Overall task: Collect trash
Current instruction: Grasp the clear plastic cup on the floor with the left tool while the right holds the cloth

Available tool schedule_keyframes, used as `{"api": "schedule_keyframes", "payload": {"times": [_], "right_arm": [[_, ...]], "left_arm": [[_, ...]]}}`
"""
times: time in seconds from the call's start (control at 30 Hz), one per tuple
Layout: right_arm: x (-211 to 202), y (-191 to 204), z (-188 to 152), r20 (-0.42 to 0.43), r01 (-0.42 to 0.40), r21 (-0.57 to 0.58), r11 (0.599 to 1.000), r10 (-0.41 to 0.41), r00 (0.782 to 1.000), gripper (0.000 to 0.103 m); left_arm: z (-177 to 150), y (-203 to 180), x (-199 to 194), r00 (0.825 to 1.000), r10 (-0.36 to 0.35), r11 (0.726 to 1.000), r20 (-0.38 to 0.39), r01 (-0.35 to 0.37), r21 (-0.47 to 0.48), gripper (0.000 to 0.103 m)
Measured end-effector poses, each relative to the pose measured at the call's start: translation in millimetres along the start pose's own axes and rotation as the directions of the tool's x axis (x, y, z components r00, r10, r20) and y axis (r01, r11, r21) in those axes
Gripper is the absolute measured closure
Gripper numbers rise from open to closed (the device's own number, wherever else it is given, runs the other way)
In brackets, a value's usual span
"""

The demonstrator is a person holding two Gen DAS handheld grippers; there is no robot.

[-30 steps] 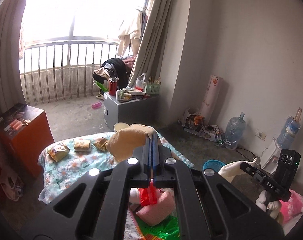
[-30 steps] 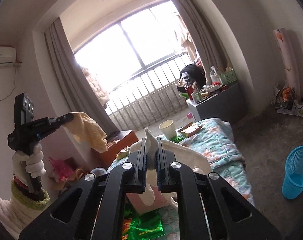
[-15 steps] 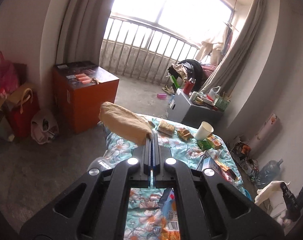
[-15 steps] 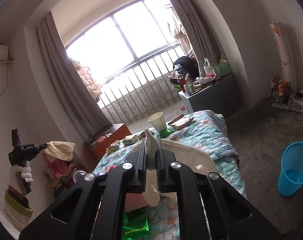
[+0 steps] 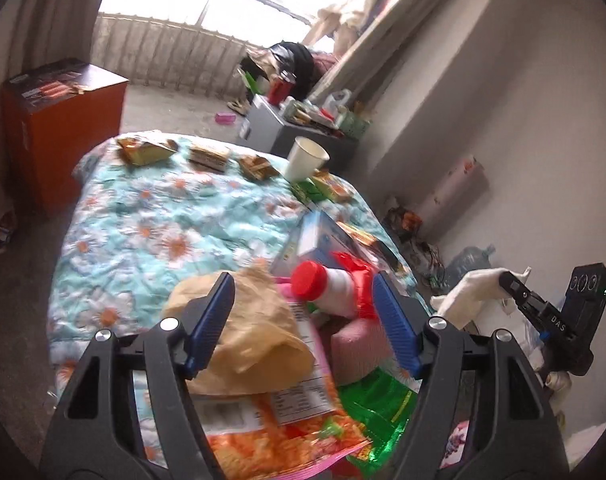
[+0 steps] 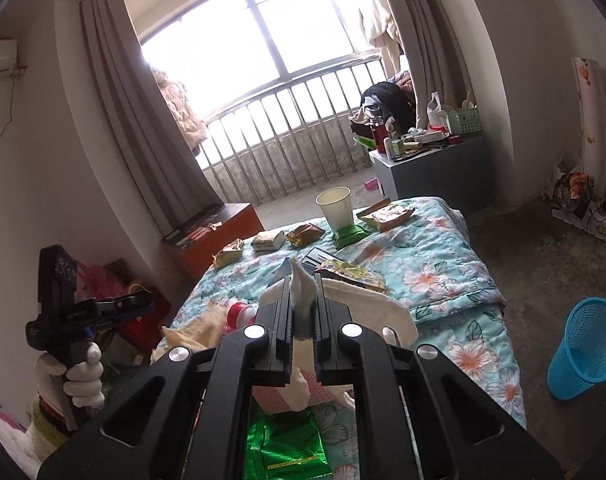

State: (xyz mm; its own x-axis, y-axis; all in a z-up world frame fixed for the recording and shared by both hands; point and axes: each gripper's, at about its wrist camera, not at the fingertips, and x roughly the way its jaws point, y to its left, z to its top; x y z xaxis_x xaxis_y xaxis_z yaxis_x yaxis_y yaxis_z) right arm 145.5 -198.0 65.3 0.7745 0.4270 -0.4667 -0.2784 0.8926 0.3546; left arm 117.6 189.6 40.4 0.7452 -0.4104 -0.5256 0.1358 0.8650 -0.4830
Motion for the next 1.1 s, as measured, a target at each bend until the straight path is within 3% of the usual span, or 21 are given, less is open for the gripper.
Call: {"api": "schedule_keyframes", "payload": {"times": [0.1, 0.13, 0.17, 0.23, 0.3, 0.4, 0.43, 0.47, 0.57, 0.6, 0.63, 0.7, 0.73, 0.77, 0.8, 0.83, 0.87, 0.9, 1.0, 1.07, 1.1], "right_arm": [[8, 10, 4, -0.026, 0.008, -0.026, 1.000, -0.008, 1.000, 0.095], [12, 13, 4, -0.032, 0.001, -0.029, 1.000, -0.002, 0.999, 0.095], [16, 15, 5, -0.039, -0.007, -0.027, 1.000, 0.006, 0.999, 0.095], [26, 19, 7, -0.058, -0.022, -0.012, 1.000, 0.022, 0.998, 0.095], [35, 23, 8, -0.072, -0.031, 0.004, 1.000, 0.031, 0.997, 0.095], [42, 30, 10, -0.076, -0.042, 0.010, 0.999, 0.042, 0.996, 0.095], [41, 33, 10, -0.075, -0.042, 0.007, 0.999, 0.042, 0.996, 0.095], [41, 37, 11, -0.074, -0.040, 0.000, 0.999, 0.040, 0.996, 0.095], [37, 45, 12, -0.069, -0.034, -0.018, 0.999, 0.032, 0.997, 0.095], [35, 46, 12, -0.066, -0.030, -0.021, 0.999, 0.029, 0.997, 0.095], [33, 47, 12, -0.064, -0.027, -0.020, 0.999, 0.026, 0.998, 0.095], [30, 49, 12, -0.063, -0.018, -0.019, 1.000, 0.017, 0.998, 0.095], [28, 50, 11, -0.064, -0.013, -0.020, 1.000, 0.012, 0.998, 0.095], [27, 53, 10, -0.066, -0.006, -0.023, 1.000, 0.005, 0.998, 0.095], [26, 55, 10, -0.068, 0.002, -0.029, 1.000, -0.004, 0.998, 0.095], [25, 58, 10, -0.070, 0.010, -0.034, 0.999, -0.012, 0.997, 0.095], [24, 61, 10, -0.073, 0.015, -0.037, 0.999, -0.017, 0.997, 0.095], [24, 64, 10, -0.075, 0.019, -0.040, 0.999, -0.022, 0.997, 0.095], [22, 75, 11, -0.076, 0.043, -0.063, 0.997, -0.048, 0.996, 0.095], [21, 84, 11, -0.073, 0.061, -0.084, 0.995, -0.067, 0.995, 0.095], [20, 89, 11, -0.070, 0.070, -0.094, 0.993, -0.077, 0.995, 0.095]], "left_arm": [[-10, 81, -72, 0.981, 0.137, 0.976, 0.135, -0.110, -0.190, 0.036], [-16, 108, -95, 0.963, 0.212, 0.954, 0.164, -0.168, -0.249, 0.036], [-27, 137, -120, 0.935, 0.306, 0.919, 0.179, -0.241, -0.313, 0.036], [-45, 190, -161, 0.874, 0.461, 0.821, 0.152, -0.356, -0.446, 0.036], [-75, 236, -196, 0.812, 0.572, 0.713, 0.115, -0.423, -0.560, 0.036], [-122, 293, -225, 0.707, 0.707, 0.538, 0.008, -0.530, -0.655, 0.036], [-139, 312, -229, 0.680, 0.732, 0.473, -0.051, -0.560, -0.681, 0.036], [-155, 329, -230, 0.666, 0.740, 0.431, -0.089, -0.572, -0.698, 0.036], [-200, 375, -227, 0.640, 0.747, 0.343, -0.181, -0.604, -0.720, 0.036], [-219, 393, -223, 0.622, 0.749, 0.309, -0.229, -0.633, -0.710, 0.036], [-236, 407, -218, 0.596, 0.747, 0.258, -0.294, -0.668, -0.698, 0.036], [-276, 437, -206, 0.577, 0.714, 0.185, -0.397, -0.702, -0.688, 0.036], [-298, 450, -200, 0.584, 0.682, 0.140, -0.440, -0.694, -0.706, 0.036], [-323, 463, -195, 0.630, 0.629, 0.118, -0.456, -0.657, -0.745, 0.036], [-349, 476, -191, 0.662, 0.576, 0.068, -0.480, -0.624, -0.778, 0.037], [-374, 485, -187, 0.677, 0.538, 0.009, -0.502, -0.600, -0.800, 0.039], [-393, 493, -182, 0.708, 0.502, -0.018, -0.497, -0.566, -0.824, 0.039], [-411, 502, -175, 0.750, 0.454, -0.031, -0.482, -0.527, -0.849, 0.040], [-453, 517, -166, 0.825, 0.402, -0.151, -0.397, -0.368, -0.917, 0.042], [-469, 527, -163, 0.851, 0.406, -0.213, -0.332, -0.266, -0.940, 0.042], [-474, 531, -161, 0.849, 0.416, -0.239, -0.325, -0.243, -0.940, 0.042]]}}
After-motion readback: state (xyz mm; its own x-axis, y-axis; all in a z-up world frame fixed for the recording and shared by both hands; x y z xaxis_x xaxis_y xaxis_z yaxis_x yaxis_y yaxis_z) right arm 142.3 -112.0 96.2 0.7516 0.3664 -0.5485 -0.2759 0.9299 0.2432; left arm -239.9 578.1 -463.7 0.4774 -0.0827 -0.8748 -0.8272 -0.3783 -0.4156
